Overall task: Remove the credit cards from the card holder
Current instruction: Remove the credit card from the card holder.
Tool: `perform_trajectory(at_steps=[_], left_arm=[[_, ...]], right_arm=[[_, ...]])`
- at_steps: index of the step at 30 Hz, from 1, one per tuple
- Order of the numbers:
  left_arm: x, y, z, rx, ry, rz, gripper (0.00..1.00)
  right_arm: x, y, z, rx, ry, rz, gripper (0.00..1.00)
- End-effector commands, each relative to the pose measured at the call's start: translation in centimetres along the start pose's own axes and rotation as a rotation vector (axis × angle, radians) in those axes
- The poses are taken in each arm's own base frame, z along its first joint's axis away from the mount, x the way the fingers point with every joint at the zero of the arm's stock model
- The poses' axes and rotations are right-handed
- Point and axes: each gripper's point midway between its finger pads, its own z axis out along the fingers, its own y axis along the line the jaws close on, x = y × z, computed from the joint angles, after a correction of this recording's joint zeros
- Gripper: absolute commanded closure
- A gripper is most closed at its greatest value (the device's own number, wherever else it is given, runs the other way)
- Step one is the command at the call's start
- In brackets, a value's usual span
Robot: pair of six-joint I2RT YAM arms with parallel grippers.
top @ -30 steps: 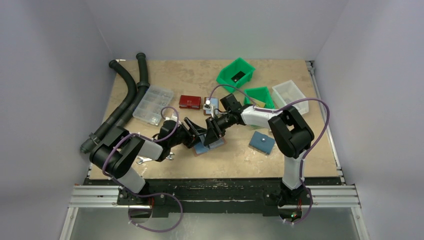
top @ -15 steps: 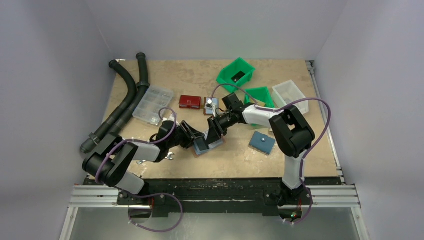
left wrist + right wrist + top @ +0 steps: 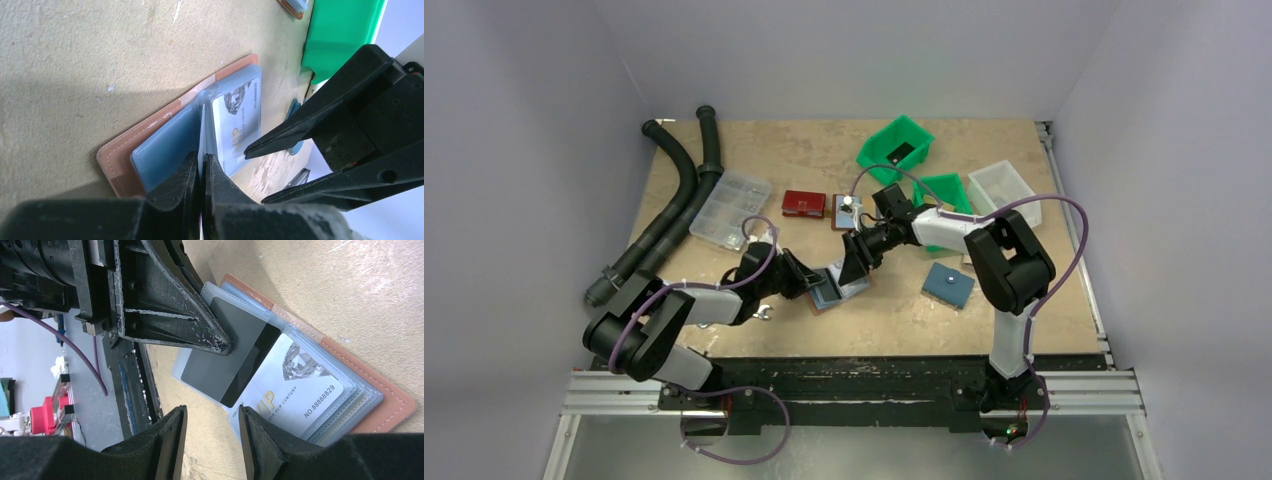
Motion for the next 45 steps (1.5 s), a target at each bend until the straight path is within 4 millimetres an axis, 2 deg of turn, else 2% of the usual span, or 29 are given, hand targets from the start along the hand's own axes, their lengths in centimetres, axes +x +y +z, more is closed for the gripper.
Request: perform_trajectory(at_steps=[1, 5, 8, 13, 18, 22, 28, 32, 40, 45], left_arm=[[-0.4, -1.1, -0.3, 0.062, -0.007, 0.126, 1.0], [-0.8, -3.6, -1.4, 0.176, -0.03, 0.284, 1.0], [-0.8, -6.3, -2.1, 0.297, -0.029, 0.377, 1.0], [-0.1, -9.3, -3.1, 0.459, -0.012, 0.442, 1.0], [0.1, -10.6, -3.8, 0.534, -0.014, 0.462, 1.0], [0.1, -12.0, -4.5, 0.612, -0.022, 0.461, 1.0], [0.1, -13.0, -5.3, 0.68, -0.039, 0.445, 1.0], [0.2, -13.6, -5.7, 0.718, -0.043, 0.428, 1.0], [0.2, -13.5, -5.5, 0.724, -0.044, 0.409, 1.0], [0.1, -13.0, -5.2, 0.703, -0.049, 0.398, 1.0]], right_arm=[[-2.2, 1.6, -1.3, -0.042, -0.048, -0.071, 0.5], [-2.6, 4.1, -2.7, -0.167, -0.066, -0.162, 0.45], [-2.5, 5.1, -3.0, -0.215, -0.068, -0.187, 0.41], [-3.2, 5.0, -4.1, -0.194, -0.086, -0.207, 0.41], [-4.0, 4.1, -6.1, -0.172, -0.148, -0.184, 0.42], [-4.0, 4.5, -6.5, -0.197, -0.159, -0.185, 0.42], [-3.7, 5.3, -6.6, -0.245, -0.16, -0.182, 0.45], [-3.6, 5.7, -6.6, -0.28, -0.16, -0.175, 0.52], [-3.7, 6.8, -6.8, -0.352, -0.165, -0.146, 0.66], [-3.6, 6.8, -6.8, -0.36, -0.164, -0.136, 0.73]])
